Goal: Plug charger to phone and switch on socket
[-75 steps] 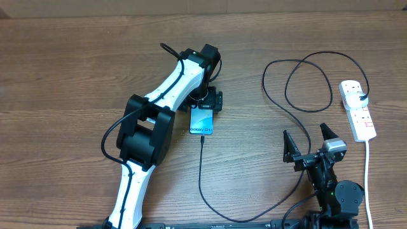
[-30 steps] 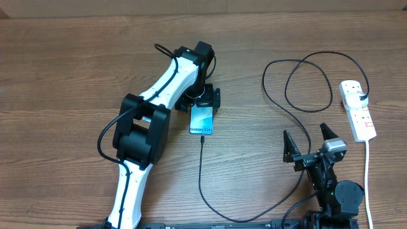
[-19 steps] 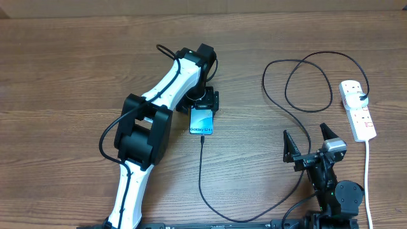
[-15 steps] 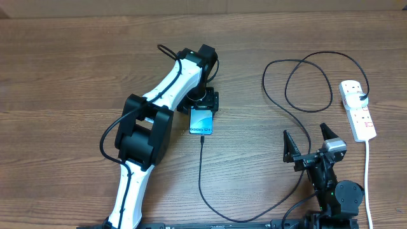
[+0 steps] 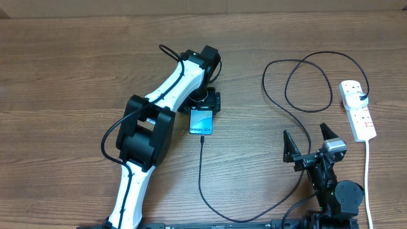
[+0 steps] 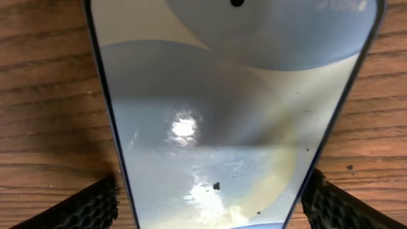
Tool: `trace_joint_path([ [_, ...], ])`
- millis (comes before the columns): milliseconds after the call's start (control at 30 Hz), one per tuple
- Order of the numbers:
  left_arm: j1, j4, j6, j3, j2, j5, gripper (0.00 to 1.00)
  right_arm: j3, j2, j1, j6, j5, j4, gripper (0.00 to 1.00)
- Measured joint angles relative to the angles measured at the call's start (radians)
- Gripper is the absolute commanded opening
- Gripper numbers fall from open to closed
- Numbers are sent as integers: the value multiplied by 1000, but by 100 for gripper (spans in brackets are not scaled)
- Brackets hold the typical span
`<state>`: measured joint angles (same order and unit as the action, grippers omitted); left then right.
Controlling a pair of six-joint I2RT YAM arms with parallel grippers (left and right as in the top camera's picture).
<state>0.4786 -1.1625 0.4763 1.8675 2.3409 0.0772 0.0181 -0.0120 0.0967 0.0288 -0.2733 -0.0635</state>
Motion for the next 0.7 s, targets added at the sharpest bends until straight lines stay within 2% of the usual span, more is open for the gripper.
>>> trace_joint_path([
  [233,0,9,19,-4,-2,-11,73,0,0,0,1,0,0,100],
  [367,0,9,19,-4,-2,-11,72,0,0,0,0,0,0,100],
  [433,0,10,13,-4,-2,-10,63,0,0,0,0,0,0,100],
  [533,0,11,-8,-4,-3,-4,57,0,0,0,0,0,0,100],
  [700,-1,8,-16,-2,-4,-2,57,0,0,0,0,0,0,100],
])
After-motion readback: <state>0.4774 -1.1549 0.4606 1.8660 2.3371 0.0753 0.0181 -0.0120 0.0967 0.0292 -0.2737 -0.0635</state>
